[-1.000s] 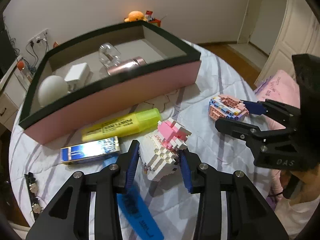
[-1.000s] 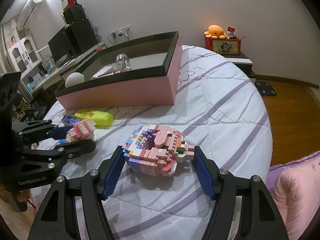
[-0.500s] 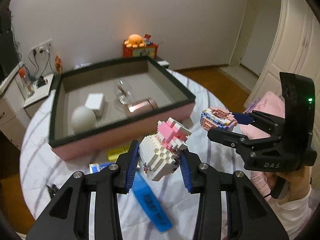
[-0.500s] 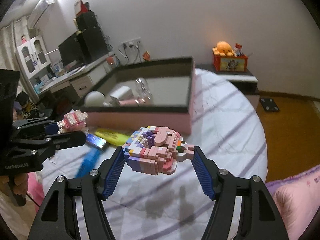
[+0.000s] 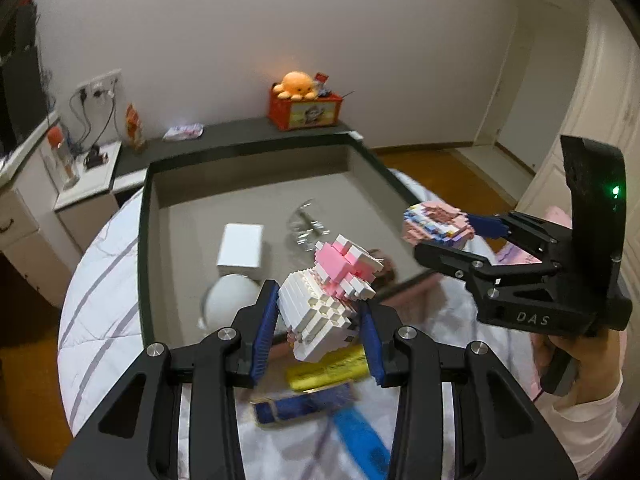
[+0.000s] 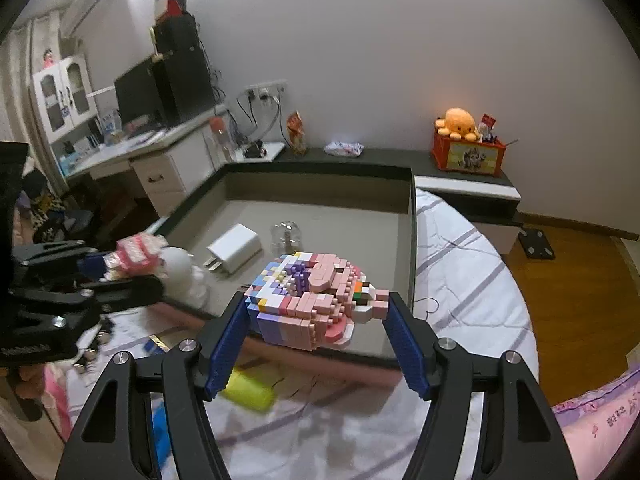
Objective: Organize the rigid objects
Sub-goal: 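Carry the block cat into the box with the left gripper while the right gripper lowers the pink figure there, then open both grippers and lift them away from the box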
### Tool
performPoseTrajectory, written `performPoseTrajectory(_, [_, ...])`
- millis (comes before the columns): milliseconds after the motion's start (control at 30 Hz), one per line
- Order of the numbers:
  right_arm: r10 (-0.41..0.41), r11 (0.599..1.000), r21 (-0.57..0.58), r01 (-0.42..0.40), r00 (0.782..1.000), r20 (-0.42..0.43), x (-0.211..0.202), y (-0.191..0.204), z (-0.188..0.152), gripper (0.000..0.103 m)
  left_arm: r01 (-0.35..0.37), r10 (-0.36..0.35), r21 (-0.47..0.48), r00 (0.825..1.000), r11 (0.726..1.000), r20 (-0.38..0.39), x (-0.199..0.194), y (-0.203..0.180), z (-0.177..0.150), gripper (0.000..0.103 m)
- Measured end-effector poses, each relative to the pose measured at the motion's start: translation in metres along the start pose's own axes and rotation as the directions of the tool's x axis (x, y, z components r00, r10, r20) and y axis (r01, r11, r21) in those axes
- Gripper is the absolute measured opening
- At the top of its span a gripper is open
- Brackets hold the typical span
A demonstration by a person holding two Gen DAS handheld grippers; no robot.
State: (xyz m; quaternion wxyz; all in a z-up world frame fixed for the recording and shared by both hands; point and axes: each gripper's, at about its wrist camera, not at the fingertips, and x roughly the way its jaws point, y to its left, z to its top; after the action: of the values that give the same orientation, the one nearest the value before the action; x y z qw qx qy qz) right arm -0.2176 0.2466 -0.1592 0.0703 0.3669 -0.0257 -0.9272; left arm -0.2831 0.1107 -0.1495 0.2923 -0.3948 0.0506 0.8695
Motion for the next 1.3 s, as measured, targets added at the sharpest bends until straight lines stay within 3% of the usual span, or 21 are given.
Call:
performPoseTrajectory(67, [-0.007, 1.000, 0.008, 0.007, 1.000, -0.016, 0.010, -0.004, 0.000, 0.069, -0.022, 0.022, -0.019, 1.000, 1.000, -0.016, 0.008, 0.010, -0.001, 0.039])
performPoseTrajectory(200, [-0.003, 1.000, 0.020, 0.004, 0.999, -0.035, 0.021, -0.011, 0.000, 0.069, 0.016, -0.016, -0.031, 1.000, 0.999, 0.001, 0.013, 0.019, 0.002, 0.039])
performPoseTrajectory(433, [-0.023, 1.000, 0.008, 0.023, 0.999, -0.034, 0.027, -0.008, 0.003, 0.070, 0.018, -0.018, -0.031, 1.000, 0.999, 0.006, 0.019, 0.018, 0.006, 0.042])
performPoseTrajectory(500, [-0.022, 1.000, 0.012, 0.022, 0.999, -0.026, 0.024, -0.008, 0.002, 0.072, 0.018, -0.018, -0.041, 1.000, 0.999, 0.018, 0.018, 0.018, 0.007, 0.059])
performPoseTrajectory(567, [-0.015, 1.000, 0.015, 0.015, 1.000, -0.018, 0.020, -0.007, 0.003, 0.078, 0.014, -0.012, -0.071, 0.999, 0.997, 0.034, 0.014, 0.018, 0.006, 0.094])
performPoseTrajectory(633, [-0.023, 1.000, 0.013, 0.023, 1.000, -0.005, 0.012, -0.005, 0.003, 0.080, -0.009, 0.014, -0.091, 0.998, 0.996, 0.062, 0.006, 0.019, 0.004, 0.096])
performPoseTrajectory(733, [-0.013, 1.000, 0.028, 0.013, 1.000, 0.021, -0.004, -0.005, 0.001, 0.080, 0.011, -0.001, -0.133, 0.997, 0.991, 0.076, -0.010, 0.025, -0.002, 0.099])
performPoseTrajectory(967, [-0.013, 0.999, 0.032, 0.010, 0.995, 0.099, -0.048, 0.007, -0.005, 0.081, -0.056, 0.084, -0.191, 0.986, 0.980, 0.144, -0.059, 0.037, -0.032, 0.103])
performPoseTrajectory(1300, [0.009, 1.000, 0.017, -0.011, 0.992, 0.127, -0.085, 0.036, -0.027, 0.084, -0.142, 0.174, -0.212, 0.974, 0.967, 0.144, -0.106, 0.042, -0.090, 0.103])
